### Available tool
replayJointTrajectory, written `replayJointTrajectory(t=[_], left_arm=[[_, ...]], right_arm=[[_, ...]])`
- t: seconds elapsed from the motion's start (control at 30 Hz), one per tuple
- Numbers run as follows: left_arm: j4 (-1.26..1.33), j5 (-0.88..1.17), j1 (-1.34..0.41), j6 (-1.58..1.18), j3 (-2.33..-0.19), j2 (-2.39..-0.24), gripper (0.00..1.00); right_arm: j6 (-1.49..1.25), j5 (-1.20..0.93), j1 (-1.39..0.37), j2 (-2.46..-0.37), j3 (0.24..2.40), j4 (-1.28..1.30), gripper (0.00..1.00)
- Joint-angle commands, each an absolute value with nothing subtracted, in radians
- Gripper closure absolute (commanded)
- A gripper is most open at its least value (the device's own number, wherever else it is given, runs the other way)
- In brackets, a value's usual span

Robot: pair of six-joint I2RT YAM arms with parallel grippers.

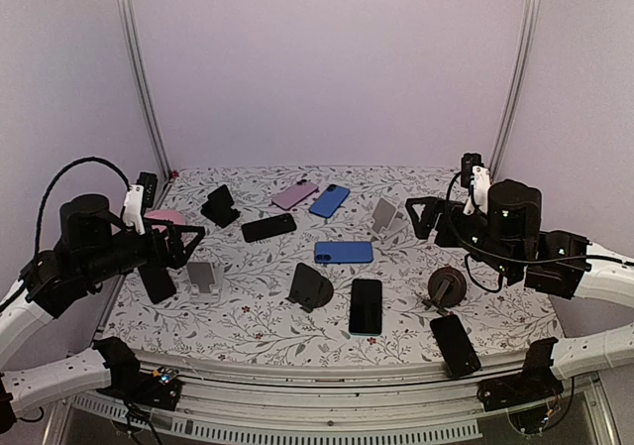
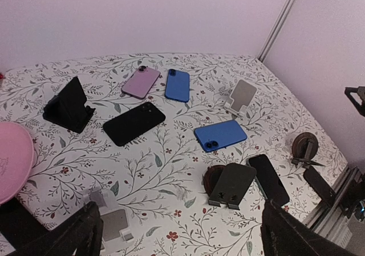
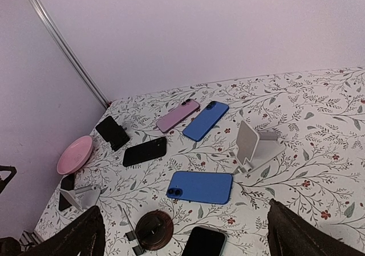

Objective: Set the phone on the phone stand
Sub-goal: Move the phone stand to the center of the board.

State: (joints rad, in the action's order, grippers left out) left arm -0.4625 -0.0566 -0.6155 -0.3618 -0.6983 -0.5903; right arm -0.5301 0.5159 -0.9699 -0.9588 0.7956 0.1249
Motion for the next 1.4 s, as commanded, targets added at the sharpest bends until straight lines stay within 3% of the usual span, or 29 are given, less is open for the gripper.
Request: replayJointTrajectory(t=[0.0,1.07,1.37], left_arm=[[-0.448,-0.046,-0.629,-0.347,-0.687,-0.599,0.03],[-0.456,-0.085,-0.621,-0.351,-0.692,-0.590,0.03],[-0.464,-0.104,-0.621,-0.356,-0.697,-0.558,0.03]], right_arm=[[-0.517,0.503,-0.976,-0.948,0.812,0.094,0.01],[-0.515,0.479,-0.975,-0.947,0.806,0.115,0.01],[-0.663,0.488,-0.952,-0.981,0.835,0.331,0.01]])
